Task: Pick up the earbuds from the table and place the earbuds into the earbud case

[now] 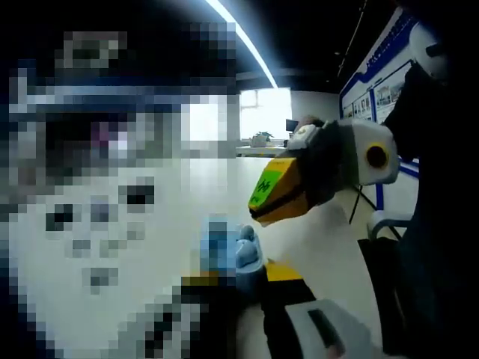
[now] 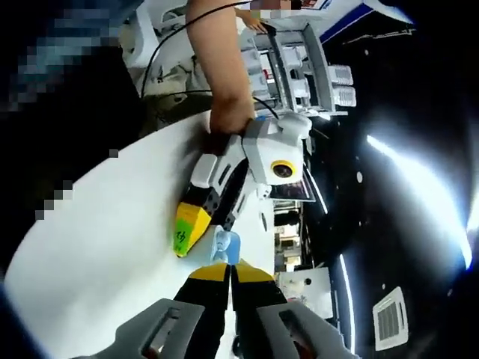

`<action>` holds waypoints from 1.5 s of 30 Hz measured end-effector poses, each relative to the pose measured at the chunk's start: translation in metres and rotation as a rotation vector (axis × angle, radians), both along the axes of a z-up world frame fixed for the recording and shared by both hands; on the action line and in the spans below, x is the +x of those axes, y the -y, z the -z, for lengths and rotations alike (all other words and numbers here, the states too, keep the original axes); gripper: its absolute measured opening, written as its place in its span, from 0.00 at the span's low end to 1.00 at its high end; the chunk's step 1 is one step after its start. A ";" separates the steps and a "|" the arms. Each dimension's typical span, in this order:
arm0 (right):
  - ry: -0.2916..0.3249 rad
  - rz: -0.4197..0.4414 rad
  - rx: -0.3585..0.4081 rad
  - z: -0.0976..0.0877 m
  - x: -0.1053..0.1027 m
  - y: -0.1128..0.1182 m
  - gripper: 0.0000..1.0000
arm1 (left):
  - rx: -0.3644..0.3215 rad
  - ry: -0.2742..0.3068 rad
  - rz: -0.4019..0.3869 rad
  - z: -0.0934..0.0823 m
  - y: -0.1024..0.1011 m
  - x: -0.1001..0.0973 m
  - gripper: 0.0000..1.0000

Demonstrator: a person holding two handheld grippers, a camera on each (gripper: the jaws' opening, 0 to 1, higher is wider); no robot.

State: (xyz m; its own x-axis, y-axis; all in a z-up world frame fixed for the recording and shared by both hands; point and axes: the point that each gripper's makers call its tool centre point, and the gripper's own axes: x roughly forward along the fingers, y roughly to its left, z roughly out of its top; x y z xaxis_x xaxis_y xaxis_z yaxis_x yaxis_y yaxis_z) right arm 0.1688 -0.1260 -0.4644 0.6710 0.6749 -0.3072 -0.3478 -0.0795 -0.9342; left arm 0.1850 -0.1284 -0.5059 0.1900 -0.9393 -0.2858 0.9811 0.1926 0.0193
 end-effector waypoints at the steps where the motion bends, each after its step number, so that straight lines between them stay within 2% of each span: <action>1: -0.010 0.005 0.014 0.000 0.000 0.001 0.02 | 0.000 0.000 0.000 0.000 0.000 0.000 0.19; 2: -0.023 0.012 0.028 0.000 0.001 0.002 0.02 | 0.000 -0.001 0.000 0.000 0.000 0.000 0.19; 6: -0.145 0.064 0.164 -0.003 0.005 0.008 0.02 | 0.000 -0.002 0.000 0.000 0.000 0.000 0.19; 8: -0.230 0.088 0.245 -0.003 0.006 0.011 0.03 | 0.000 -0.003 0.000 0.000 0.000 0.001 0.19; 10: -0.355 0.124 0.333 0.001 0.009 0.014 0.03 | 0.000 -0.004 0.000 0.000 0.000 0.001 0.19; 13: -0.431 0.153 0.411 0.001 0.014 0.018 0.05 | 0.000 -0.004 0.001 0.000 0.000 0.001 0.19; 15: -0.512 0.173 0.484 0.000 0.016 0.018 0.06 | 0.000 -0.004 0.001 0.000 0.000 0.001 0.19; 18: -0.667 0.197 0.642 -0.007 0.021 0.018 0.08 | 0.000 -0.004 0.001 0.000 0.000 0.001 0.19; 19: -0.744 0.208 0.713 -0.011 0.023 0.016 0.07 | 0.000 -0.004 0.001 0.000 0.000 0.001 0.19; 20: -0.785 0.216 0.756 -0.013 0.025 0.016 0.06 | 0.000 -0.004 0.001 0.000 0.000 0.001 0.19; 22: -0.830 0.227 0.804 -0.015 0.029 0.016 0.06 | 0.000 -0.004 0.001 0.000 0.000 0.001 0.19; 25: -0.960 0.262 0.918 -0.017 0.038 0.015 0.08 | 0.000 -0.002 0.001 0.000 0.000 0.001 0.19; 30: -1.105 0.320 1.006 -0.012 0.051 0.006 0.08 | 0.000 0.000 0.001 0.000 0.000 0.001 0.19; 34: -1.212 0.357 1.026 -0.002 0.058 -0.003 0.08 | 0.000 0.002 0.001 0.001 0.000 0.001 0.19; 38: -1.326 0.368 1.077 0.002 0.063 -0.009 0.09 | 0.000 0.002 0.002 0.001 0.000 0.001 0.19; 40: -1.405 0.376 1.122 0.003 0.062 -0.011 0.10 | 0.000 0.001 0.003 0.001 0.000 0.001 0.19; 43: -1.515 0.408 1.146 0.008 0.060 -0.012 0.14 | 0.000 0.001 0.004 0.001 0.000 0.001 0.19; 45: -1.623 0.429 1.187 0.011 0.057 -0.012 0.16 | 0.000 0.001 0.005 0.001 0.000 0.001 0.19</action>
State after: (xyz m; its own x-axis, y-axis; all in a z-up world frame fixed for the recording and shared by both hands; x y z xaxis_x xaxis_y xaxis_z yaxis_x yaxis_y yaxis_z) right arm 0.2259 -0.1135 -0.4753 0.4305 0.8575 -0.2816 -0.5629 0.4990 0.6589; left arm 0.1862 -0.1287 -0.5067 0.1853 -0.9403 -0.2855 0.9821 0.1873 0.0205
